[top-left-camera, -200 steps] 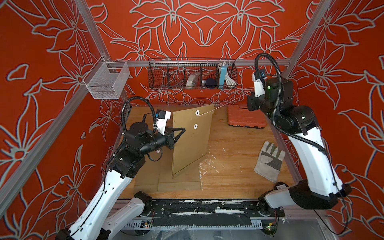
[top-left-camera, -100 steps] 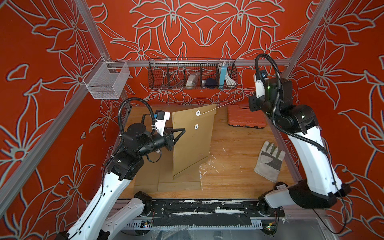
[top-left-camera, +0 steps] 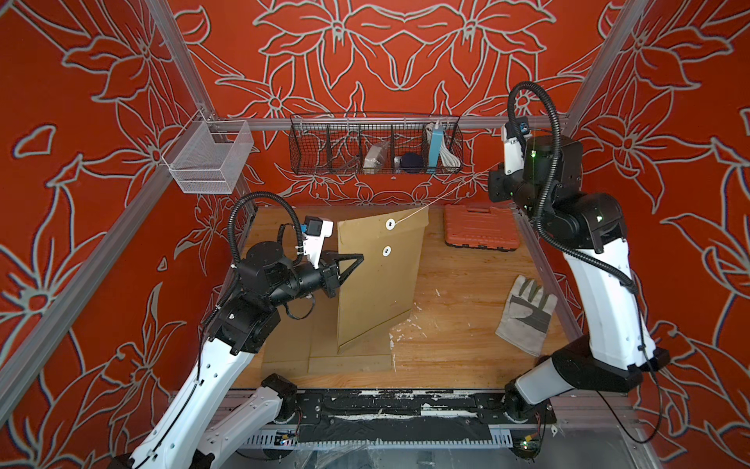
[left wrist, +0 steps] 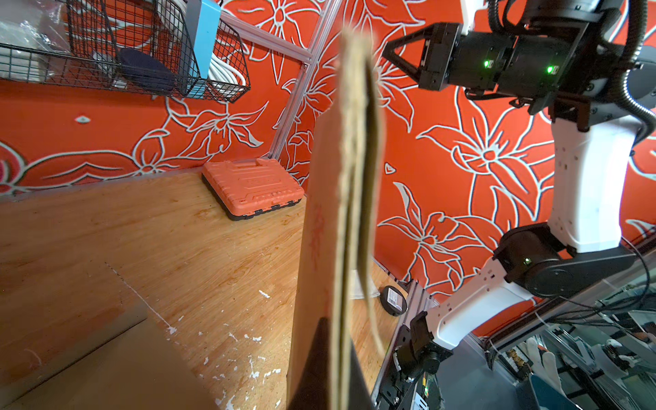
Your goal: Open the file bag
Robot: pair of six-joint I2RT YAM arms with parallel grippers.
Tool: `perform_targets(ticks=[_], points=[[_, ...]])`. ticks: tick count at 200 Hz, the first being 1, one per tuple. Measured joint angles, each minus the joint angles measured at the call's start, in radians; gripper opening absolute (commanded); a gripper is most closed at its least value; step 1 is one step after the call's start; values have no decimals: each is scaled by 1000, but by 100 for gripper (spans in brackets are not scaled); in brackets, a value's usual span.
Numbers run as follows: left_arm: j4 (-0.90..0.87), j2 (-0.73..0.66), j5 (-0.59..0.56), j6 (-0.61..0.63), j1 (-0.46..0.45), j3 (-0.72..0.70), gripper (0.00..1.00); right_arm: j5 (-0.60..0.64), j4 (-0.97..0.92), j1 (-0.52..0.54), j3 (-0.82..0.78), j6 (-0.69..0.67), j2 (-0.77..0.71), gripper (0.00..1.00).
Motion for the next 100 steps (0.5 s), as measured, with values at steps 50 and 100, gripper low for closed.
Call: perform_targets(ticks=[50,100], points=[[3,2,49,0,0,0,0,-81,-7,0,133,-11,77,0],[3,24,142,0,0,0,0,-200,3,0,138,-36,131,0]])
